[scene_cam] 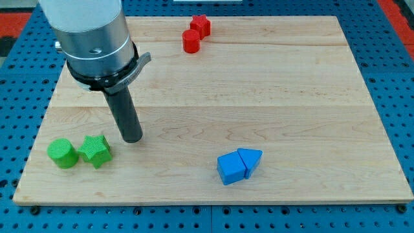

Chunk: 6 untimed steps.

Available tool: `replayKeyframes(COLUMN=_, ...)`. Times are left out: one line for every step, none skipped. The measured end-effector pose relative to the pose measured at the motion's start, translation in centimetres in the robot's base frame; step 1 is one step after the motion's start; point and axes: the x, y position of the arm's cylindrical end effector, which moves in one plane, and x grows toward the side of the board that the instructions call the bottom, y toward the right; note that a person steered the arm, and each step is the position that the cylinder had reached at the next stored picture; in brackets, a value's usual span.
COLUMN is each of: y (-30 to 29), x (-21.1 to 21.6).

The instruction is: Place your arm to the left of the heart

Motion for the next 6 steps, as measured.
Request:
replayKeyframes(y=0.0, x=-0.8)
replayKeyframes(y=-1.0, x=-2.4)
replayKeyframes(y=-2.2, x=-4.3)
replayKeyframes(y=-2.9, x=-5.4)
replayKeyframes(y=-6.4, x=-8.0)
replayKeyframes(y=-10.9, x=-12.7)
